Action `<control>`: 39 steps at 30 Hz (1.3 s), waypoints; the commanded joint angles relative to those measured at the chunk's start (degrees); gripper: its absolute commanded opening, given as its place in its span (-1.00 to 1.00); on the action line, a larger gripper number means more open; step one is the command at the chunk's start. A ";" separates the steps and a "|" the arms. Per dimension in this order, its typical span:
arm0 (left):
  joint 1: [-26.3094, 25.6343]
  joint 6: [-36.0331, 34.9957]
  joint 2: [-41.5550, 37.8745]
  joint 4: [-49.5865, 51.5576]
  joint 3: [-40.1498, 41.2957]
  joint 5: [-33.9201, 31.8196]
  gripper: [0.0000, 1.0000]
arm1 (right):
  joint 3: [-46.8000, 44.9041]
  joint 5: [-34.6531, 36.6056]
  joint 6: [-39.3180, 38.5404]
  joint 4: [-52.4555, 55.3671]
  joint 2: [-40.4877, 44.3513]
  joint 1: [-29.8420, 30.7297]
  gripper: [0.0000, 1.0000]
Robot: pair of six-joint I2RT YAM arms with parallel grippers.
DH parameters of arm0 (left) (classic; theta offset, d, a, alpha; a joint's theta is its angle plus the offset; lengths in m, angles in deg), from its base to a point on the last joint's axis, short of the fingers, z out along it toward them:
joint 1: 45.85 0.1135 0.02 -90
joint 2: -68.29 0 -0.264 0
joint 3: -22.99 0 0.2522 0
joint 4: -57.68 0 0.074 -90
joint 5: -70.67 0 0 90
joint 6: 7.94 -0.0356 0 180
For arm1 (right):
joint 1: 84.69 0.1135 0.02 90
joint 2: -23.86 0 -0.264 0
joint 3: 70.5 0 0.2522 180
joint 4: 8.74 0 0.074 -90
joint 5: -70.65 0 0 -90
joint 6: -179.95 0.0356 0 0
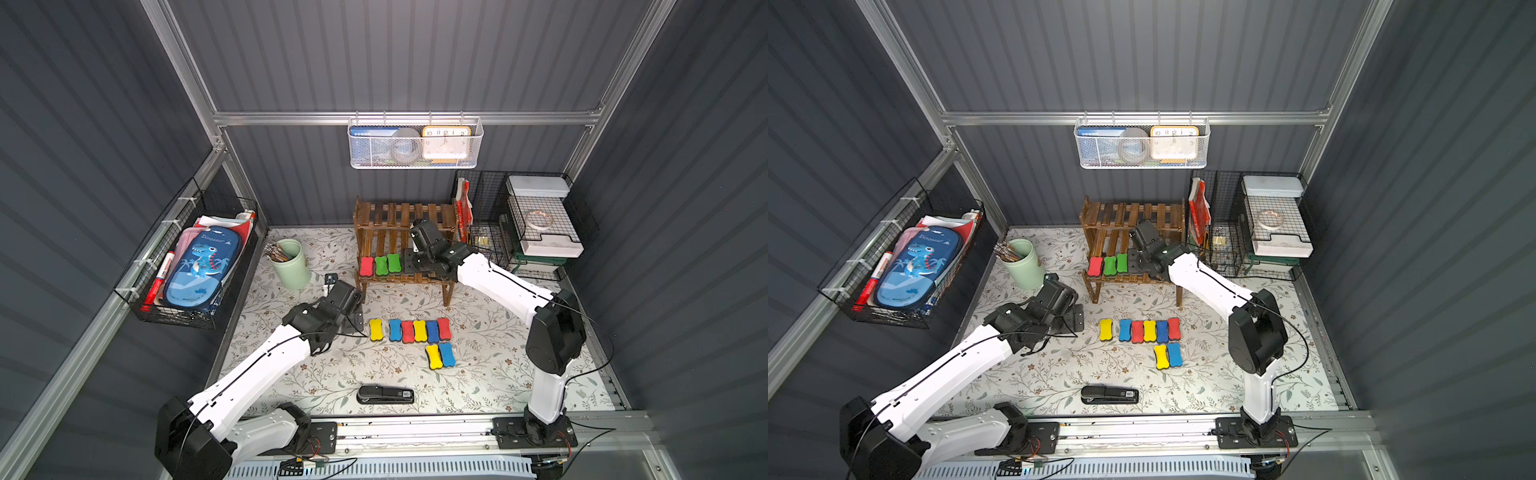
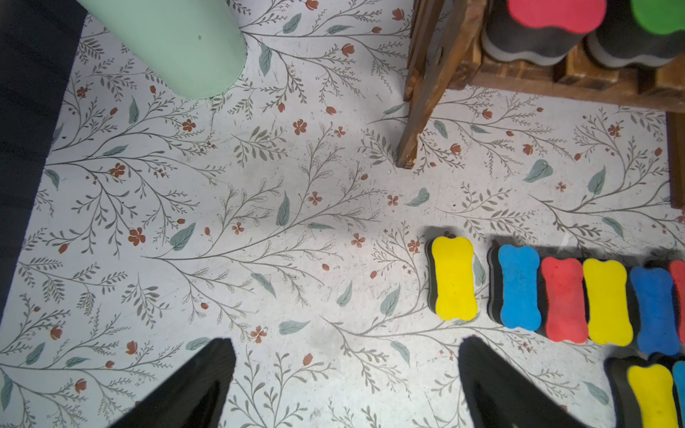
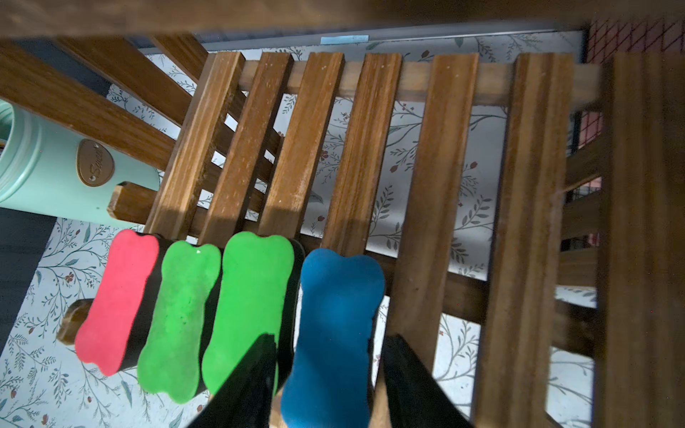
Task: Remove the whiteboard erasers from the shelf
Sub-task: Pick up the whiteboard eraser from the shelf.
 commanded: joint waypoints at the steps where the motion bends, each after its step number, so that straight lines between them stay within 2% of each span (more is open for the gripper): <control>1: 0.25 -0.30 0.33 0.78 -0.08 -0.16 0.99 | -0.53 0.20 0.05 1.44 -1.87 0.16 0.02; 14: 0.25 -0.18 0.24 0.85 -0.09 0.05 0.99 | -1.70 1.28 0.48 1.94 -2.58 0.19 -0.05; 18: 0.25 -0.02 0.06 0.83 0.09 0.15 0.99 | -1.01 1.51 0.65 1.80 -2.59 0.21 -0.31; 27: 0.25 0.07 0.02 0.83 0.27 0.22 0.99 | -1.73 1.94 2.67 -0.71 0.60 0.20 -0.60; 33: 0.28 0.07 -0.38 0.61 0.68 0.37 0.99 | -4.29 1.70 4.47 -2.68 3.69 0.24 -0.97; 39: 0.25 0.03 -0.61 0.43 0.90 0.50 0.99 | -8.31 1.81 6.88 -5.15 7.63 0.18 -1.00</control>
